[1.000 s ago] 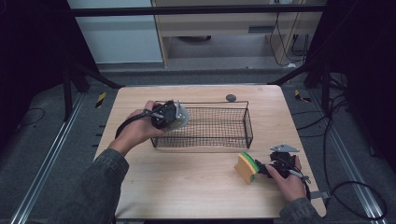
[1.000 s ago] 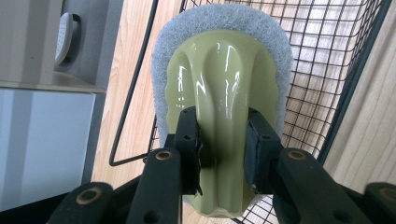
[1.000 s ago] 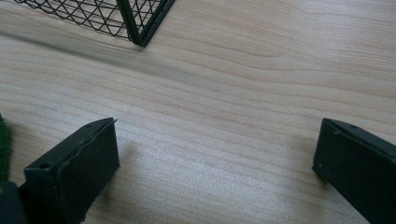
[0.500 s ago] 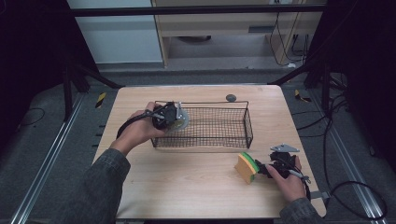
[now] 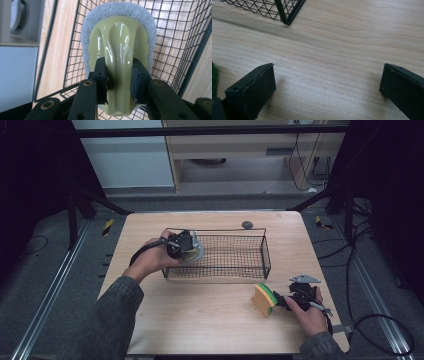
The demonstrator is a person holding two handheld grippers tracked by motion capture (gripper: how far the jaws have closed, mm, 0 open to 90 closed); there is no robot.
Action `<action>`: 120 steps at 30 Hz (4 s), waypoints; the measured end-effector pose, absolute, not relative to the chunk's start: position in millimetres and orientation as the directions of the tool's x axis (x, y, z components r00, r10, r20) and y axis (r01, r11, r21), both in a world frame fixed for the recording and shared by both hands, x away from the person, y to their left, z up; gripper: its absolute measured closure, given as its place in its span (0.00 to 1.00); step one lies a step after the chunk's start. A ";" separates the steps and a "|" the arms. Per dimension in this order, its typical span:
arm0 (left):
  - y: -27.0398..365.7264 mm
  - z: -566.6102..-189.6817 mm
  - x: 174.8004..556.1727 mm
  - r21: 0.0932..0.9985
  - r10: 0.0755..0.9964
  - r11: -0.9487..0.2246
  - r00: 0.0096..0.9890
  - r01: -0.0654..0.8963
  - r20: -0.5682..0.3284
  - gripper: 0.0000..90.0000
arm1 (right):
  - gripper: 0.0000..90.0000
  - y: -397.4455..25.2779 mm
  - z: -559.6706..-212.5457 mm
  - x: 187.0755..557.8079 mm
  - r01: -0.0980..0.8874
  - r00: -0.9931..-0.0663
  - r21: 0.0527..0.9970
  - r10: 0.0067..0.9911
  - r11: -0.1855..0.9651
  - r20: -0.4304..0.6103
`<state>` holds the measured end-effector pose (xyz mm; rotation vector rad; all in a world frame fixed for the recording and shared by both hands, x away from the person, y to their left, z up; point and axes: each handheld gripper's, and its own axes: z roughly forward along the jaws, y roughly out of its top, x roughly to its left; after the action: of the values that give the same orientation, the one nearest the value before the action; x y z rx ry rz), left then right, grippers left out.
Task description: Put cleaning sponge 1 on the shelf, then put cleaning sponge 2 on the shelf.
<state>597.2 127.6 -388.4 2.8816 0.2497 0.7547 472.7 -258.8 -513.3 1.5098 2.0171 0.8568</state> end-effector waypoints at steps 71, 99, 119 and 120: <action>153.0 -356.5 559.4 0.651 0.629 -0.689 0.711 0.320 0.315 0.07 | 0.00 -258.7 -513.0 472.6 0.663 -0.280 0.723 0.960 0.194 -0.001; 235.0 -465.0 479.8 0.684 0.818 -0.488 0.558 0.542 0.141 0.06 | 0.16 -268.4 -494.2 447.3 0.710 -0.319 0.663 0.948 0.238 0.002; 251.6 -494.5 491.5 0.634 0.815 -0.454 0.579 0.625 0.014 0.06 | 0.23 -231.0 -448.8 418.7 0.728 -0.496 0.575 0.866 0.373 0.067; 253.0 -495.9 492.0 0.627 0.818 -0.462 0.575 0.627 0.028 0.06 | 0.23 -228.9 -446.8 419.7 0.722 -0.509 0.575 0.858 0.385 0.065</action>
<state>492.0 253.0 -495.9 2.2395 1.1493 0.4406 419.7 -228.9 -446.8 1.4008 2.4008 0.8104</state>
